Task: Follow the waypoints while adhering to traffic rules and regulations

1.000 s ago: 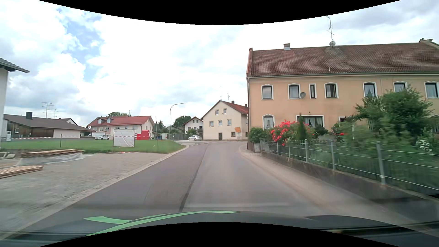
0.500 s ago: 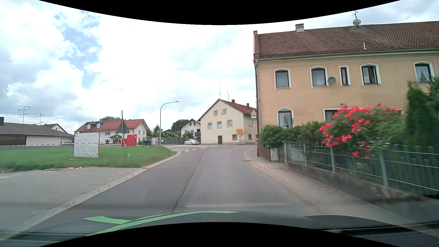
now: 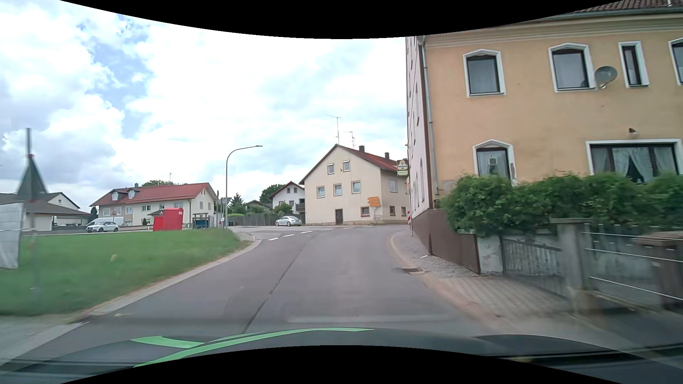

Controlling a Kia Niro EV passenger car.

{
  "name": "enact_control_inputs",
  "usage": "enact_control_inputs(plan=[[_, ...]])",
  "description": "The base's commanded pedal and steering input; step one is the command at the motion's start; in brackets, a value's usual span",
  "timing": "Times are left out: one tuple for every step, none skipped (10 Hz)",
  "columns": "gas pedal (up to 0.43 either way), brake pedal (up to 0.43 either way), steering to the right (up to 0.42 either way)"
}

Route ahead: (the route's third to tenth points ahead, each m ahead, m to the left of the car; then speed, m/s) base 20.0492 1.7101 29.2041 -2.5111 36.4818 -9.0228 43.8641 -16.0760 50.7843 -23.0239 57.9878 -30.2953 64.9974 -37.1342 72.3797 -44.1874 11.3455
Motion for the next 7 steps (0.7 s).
enact_control_inputs(plan=[[0.0,0.0,0.016],[0.0,0.0,0.017],[0.0,0.0,0.018],[0.0,0.0,0.019],[0.0,0.0,0.025],[0.0,0.0,0.03],[0.0,0.0,0.036]])
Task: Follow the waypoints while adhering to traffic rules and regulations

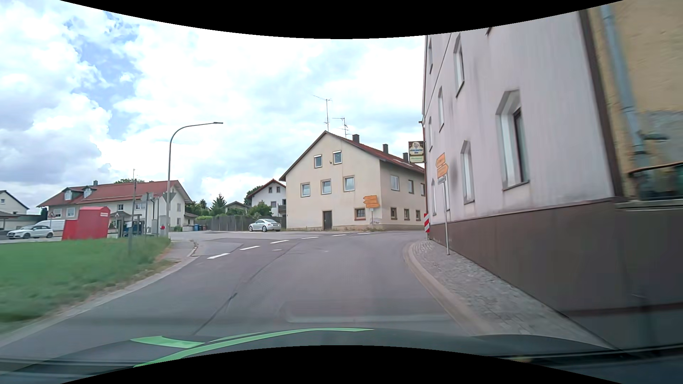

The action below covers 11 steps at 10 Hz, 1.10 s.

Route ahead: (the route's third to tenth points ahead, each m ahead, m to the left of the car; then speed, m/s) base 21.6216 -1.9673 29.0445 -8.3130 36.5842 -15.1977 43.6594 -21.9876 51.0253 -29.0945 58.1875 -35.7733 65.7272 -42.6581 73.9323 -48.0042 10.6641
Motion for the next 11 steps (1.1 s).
enact_control_inputs(plan=[[0.0,0.0,0.04],[0.0,0.0,0.042],[0.0,0.0,0.043],[0.0,0.0,0.044],[0.0,0.0,0.05],[0.0,0.0,0.057],[0.0,0.0,0.067],[0.0,0.0,0.078],[0.0,0.0,0.084],[0.0,0.0,0.088],[0.039,0.0,0.092]])
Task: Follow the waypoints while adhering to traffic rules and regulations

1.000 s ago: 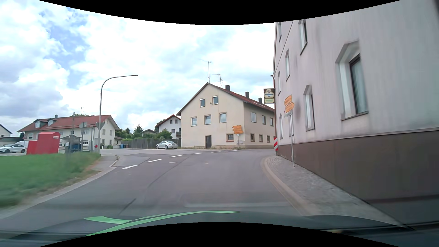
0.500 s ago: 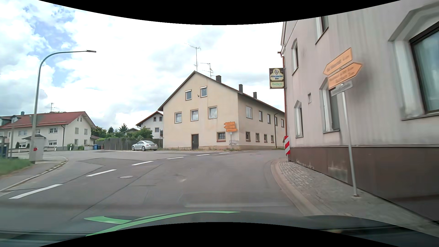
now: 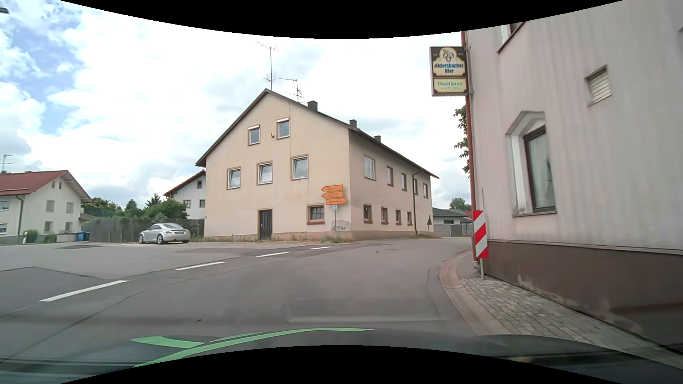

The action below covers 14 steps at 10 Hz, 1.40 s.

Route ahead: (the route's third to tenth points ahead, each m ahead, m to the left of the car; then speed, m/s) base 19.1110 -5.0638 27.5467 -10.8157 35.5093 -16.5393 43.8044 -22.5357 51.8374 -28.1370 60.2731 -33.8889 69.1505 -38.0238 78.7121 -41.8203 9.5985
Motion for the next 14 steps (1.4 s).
enact_control_inputs(plan=[[0.059,0.0,0.1],[0.059,0.0,0.112],[0.059,0.0,0.126],[0.067,0.0,0.136],[0.087,0.0,0.146],[0.098,0.0,0.152],[0.11,0.0,0.155],[0.11,0.0,0.155],[0.118,0.0,0.155],[0.13,0.0,0.154],[0.15,0.0,0.154],[0.15,0.0,0.153],[0.157,0.0,0.147],[0.157,0.0,0.143]])
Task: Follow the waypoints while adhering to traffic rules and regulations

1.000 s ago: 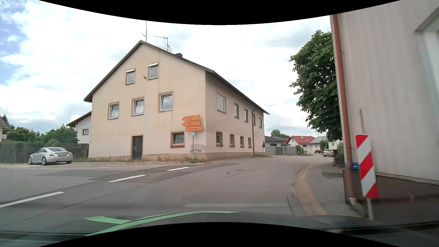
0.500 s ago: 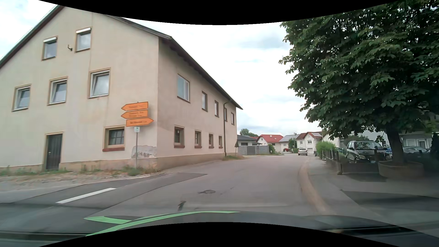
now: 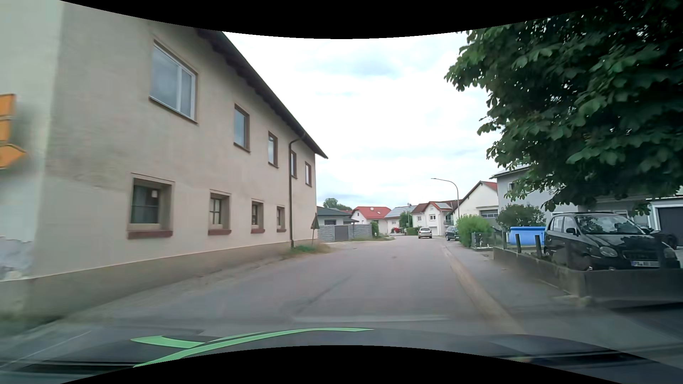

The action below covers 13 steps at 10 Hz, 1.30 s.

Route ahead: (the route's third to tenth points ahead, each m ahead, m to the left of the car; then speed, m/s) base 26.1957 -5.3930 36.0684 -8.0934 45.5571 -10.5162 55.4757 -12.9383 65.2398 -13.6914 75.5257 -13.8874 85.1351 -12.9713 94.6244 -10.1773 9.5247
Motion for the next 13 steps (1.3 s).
enact_control_inputs(plan=[[0.157,0.0,0.138],[0.169,0.0,0.131],[0.169,0.0,0.125],[0.169,0.0,0.116],[0.177,0.0,0.104],[0.177,0.0,0.095],[0.177,0.0,0.082],[0.177,0.0,0.068],[0.177,0.0,0.061],[0.189,0.0,0.053],[0.189,0.0,0.043],[0.189,0.0,0.034],[0.189,0.0,0.023]])
